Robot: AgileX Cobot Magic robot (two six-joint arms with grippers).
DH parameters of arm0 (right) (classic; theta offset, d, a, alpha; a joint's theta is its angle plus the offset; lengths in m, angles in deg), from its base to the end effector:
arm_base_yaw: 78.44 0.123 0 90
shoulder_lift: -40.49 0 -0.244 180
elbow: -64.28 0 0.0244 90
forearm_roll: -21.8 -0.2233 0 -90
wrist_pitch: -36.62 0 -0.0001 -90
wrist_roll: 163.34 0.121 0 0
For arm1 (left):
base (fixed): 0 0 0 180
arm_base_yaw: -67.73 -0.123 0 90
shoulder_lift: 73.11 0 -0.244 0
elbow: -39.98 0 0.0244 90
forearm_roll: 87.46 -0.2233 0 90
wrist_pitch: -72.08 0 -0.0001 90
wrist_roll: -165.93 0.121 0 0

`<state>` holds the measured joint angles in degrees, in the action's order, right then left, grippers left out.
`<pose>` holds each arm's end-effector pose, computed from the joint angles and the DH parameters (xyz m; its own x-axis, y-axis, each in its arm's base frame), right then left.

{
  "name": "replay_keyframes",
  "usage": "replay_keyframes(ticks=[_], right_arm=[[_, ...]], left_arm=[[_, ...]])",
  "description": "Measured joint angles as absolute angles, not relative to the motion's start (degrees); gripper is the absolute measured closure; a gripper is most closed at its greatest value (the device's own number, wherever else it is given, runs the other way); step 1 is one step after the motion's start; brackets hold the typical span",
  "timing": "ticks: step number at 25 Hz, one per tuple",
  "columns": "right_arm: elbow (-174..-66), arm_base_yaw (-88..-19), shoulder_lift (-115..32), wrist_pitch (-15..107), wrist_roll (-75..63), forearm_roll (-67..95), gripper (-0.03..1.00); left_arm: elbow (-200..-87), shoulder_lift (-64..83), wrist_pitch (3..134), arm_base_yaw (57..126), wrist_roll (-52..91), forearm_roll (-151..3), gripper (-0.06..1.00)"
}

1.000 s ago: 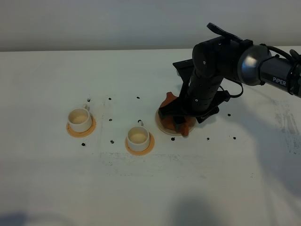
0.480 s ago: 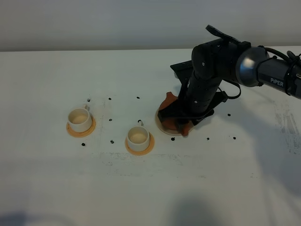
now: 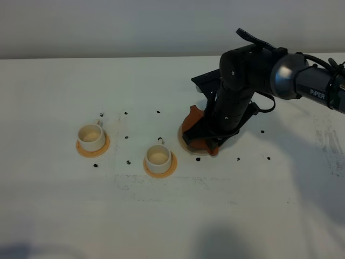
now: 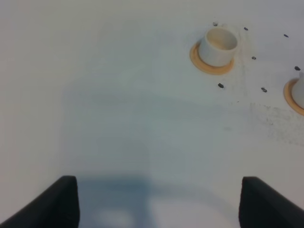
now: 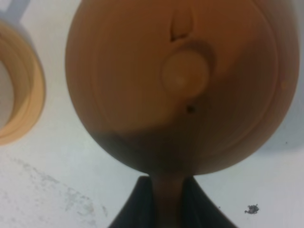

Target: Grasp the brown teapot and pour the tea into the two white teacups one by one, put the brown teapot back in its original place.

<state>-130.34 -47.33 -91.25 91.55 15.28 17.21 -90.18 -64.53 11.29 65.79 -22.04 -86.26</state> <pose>0.3290 0.2078 0.1054 -0.8591 -0.4928 -0.1383 -0.5046 0.8607 0.0679 0.0418 -0.0008 0.2380 -0.4796 -0.1651 -0.8618 -0.0902 0.9862 -0.1387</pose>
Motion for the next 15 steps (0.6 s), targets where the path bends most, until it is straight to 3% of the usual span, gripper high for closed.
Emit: replay_keyframes(ticks=[15], right_arm=[[-130.34,-47.39,-91.07,90.00,14.13,17.57,0.87]], left_arm=[[-90.18,-64.53,11.29,65.79,-22.04,-86.26,0.27]])
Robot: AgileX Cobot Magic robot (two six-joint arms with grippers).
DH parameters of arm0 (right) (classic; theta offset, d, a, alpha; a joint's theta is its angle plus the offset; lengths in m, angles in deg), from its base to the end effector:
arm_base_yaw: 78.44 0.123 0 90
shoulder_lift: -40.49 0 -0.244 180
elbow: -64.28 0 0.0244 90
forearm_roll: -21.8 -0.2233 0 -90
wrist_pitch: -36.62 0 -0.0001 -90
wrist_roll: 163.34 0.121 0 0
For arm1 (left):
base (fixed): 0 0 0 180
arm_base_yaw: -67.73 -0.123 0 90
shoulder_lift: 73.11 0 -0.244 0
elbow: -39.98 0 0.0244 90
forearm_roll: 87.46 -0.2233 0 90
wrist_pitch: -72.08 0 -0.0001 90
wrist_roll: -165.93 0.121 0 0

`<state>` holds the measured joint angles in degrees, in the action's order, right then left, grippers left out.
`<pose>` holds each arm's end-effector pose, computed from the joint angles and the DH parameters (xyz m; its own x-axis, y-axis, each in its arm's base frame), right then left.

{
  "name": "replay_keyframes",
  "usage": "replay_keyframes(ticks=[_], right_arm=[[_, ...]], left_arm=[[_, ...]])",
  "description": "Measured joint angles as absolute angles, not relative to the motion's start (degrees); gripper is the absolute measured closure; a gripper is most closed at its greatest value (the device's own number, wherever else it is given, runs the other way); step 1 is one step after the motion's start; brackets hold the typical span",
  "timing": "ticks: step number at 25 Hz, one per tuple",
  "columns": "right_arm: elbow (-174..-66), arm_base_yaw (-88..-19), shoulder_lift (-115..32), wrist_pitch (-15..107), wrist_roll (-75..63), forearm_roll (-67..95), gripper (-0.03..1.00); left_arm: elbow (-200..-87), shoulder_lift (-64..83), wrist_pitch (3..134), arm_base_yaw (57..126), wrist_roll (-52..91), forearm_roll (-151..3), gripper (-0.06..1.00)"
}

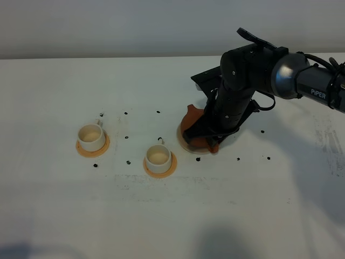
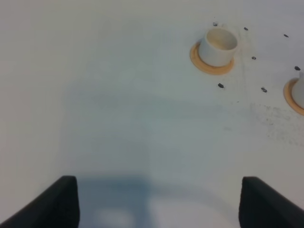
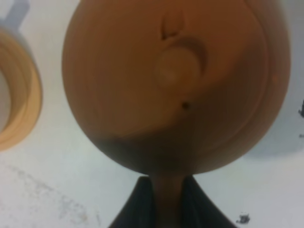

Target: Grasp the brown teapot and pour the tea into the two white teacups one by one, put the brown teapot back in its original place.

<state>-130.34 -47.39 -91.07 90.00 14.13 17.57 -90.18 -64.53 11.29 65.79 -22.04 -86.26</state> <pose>0.3324 0.2085 0.1071 -0.8443 -0.5084 -0.1694 -0.5235 0.8500 0.0583 0.0418 -0.0008 0.2380 -0.4796 -0.1651 -0.8618 -0.0902 0.9862 -0.1387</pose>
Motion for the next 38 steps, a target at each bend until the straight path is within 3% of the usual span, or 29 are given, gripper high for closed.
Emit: replay_keyframes(ticks=[25,38], right_arm=[[-129.96,-48.39,-85.46,87.32,11.54,19.47,0.87],[-117.10,-48.39,-69.46,78.52,10.99,18.39,0.87]], left_arm=[[-90.18,-64.53,11.29,65.79,-22.04,-86.26,0.27],[-90.18,-64.53,11.29,65.79,-22.04,-86.26,0.27]])
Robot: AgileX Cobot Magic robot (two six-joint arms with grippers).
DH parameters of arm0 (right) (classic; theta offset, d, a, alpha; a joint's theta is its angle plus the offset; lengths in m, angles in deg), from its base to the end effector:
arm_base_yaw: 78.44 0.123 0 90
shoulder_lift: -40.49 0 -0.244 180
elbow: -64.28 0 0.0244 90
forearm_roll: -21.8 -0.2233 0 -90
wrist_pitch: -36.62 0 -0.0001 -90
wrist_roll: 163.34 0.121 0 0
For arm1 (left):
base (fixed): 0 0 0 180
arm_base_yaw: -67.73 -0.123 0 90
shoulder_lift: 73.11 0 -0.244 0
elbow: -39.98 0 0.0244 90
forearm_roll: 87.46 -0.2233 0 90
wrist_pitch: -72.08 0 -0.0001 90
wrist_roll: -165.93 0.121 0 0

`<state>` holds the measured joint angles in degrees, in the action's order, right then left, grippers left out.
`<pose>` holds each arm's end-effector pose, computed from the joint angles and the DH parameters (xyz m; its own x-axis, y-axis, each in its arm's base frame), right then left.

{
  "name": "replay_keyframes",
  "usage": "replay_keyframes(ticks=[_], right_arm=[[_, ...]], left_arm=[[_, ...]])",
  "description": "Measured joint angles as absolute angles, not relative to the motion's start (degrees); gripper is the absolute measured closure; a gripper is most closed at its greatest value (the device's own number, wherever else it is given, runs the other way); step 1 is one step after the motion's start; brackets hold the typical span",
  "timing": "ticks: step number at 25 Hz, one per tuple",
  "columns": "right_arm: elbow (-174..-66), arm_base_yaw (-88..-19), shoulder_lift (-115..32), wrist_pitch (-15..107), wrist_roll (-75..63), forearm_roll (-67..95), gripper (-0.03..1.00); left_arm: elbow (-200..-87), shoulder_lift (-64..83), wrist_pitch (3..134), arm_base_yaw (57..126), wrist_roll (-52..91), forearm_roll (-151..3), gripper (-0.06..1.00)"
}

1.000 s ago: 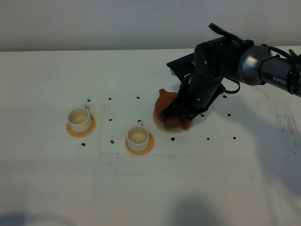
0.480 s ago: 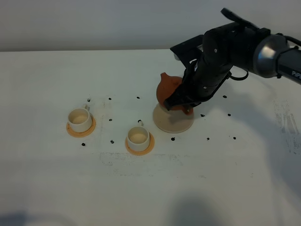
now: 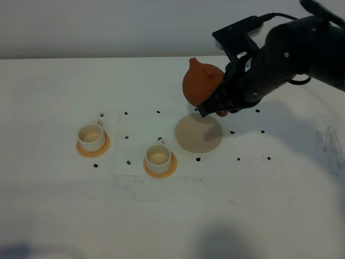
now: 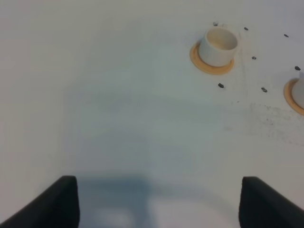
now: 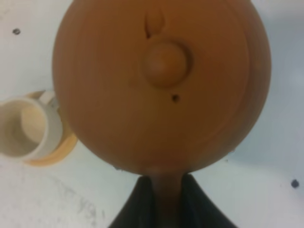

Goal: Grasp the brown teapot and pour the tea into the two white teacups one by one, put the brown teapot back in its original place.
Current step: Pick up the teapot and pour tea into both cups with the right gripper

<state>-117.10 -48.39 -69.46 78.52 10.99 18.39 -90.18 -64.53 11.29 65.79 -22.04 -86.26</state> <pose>0.3112 0.1856 0.1992 -0.7234 -0.4815 -0.4948 -0.5577 0.8300 0.0075 0.0418 -0.0008 0.2380 -0.4796 -0.1651 -0.8618 -0.0902 0.9862 -0.1387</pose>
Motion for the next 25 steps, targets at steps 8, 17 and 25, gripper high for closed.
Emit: replay_keyframes(ticks=[8,17,25], right_arm=[[-106.60,-46.17,-64.10,73.62,10.99,19.60,0.87],[-104.34,-40.30,-63.80,72.84,12.77,25.62,0.87],[-104.23,-36.44,-66.25,73.50,13.30,32.07,0.87]], left_arm=[[-90.18,-64.53,11.29,65.79,-22.04,-86.26,0.27],[-90.18,-64.53,11.29,65.79,-22.04,-86.26,0.27],[-90.18,-64.53,11.29,65.79,-22.04,-86.26,0.27]])
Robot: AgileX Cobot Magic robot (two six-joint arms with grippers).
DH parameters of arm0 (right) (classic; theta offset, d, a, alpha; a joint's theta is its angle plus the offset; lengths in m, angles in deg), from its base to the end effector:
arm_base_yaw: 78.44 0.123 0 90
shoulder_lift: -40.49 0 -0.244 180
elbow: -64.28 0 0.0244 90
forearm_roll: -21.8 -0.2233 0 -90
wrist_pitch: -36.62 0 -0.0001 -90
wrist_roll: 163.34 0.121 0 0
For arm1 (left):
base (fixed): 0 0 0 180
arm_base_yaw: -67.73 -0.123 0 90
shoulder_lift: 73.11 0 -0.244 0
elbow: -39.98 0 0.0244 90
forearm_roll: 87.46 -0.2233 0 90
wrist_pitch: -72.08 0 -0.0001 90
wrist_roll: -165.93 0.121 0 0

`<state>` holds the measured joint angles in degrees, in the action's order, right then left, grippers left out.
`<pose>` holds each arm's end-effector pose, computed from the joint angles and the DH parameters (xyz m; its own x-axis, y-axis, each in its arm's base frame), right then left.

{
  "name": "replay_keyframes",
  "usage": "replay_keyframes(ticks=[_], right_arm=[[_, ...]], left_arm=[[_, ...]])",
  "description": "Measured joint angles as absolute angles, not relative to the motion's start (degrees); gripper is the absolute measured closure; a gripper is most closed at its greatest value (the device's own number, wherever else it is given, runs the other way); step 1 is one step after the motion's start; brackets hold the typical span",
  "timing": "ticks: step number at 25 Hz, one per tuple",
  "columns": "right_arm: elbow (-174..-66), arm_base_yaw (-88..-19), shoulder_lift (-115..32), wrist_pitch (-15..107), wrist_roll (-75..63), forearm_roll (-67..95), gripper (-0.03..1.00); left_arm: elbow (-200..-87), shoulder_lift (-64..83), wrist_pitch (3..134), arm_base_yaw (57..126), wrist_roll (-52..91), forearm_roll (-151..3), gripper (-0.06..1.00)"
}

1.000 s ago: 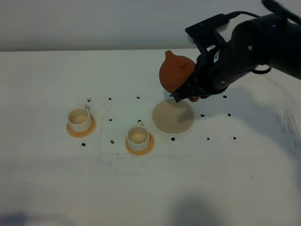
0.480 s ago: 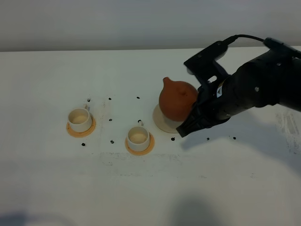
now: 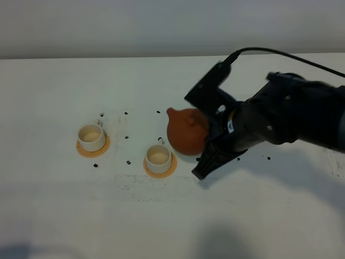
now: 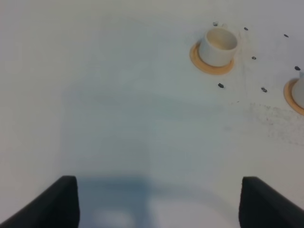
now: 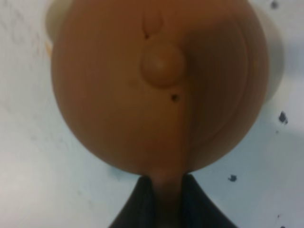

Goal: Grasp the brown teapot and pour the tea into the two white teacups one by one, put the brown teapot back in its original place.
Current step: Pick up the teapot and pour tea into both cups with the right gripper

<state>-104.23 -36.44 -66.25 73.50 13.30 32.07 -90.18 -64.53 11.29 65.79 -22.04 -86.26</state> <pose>0.2539 0.2111 0.1638 -0.5309 -0.7472 -0.3997 -0.7535 0.6321 -0.1808 0.0418 -0.0008 0.2380 -0.4796 -0.1651 -0.8618 -0.0902 0.9862 -0.1387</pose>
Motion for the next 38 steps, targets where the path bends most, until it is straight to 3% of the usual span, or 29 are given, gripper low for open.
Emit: replay_keyframes(ticks=[38], right_arm=[[-104.16,-31.92,-73.88,75.19,15.89,57.02,0.87]], left_arm=[[-90.18,-64.53,11.29,65.79,-22.04,-86.26,0.27]])
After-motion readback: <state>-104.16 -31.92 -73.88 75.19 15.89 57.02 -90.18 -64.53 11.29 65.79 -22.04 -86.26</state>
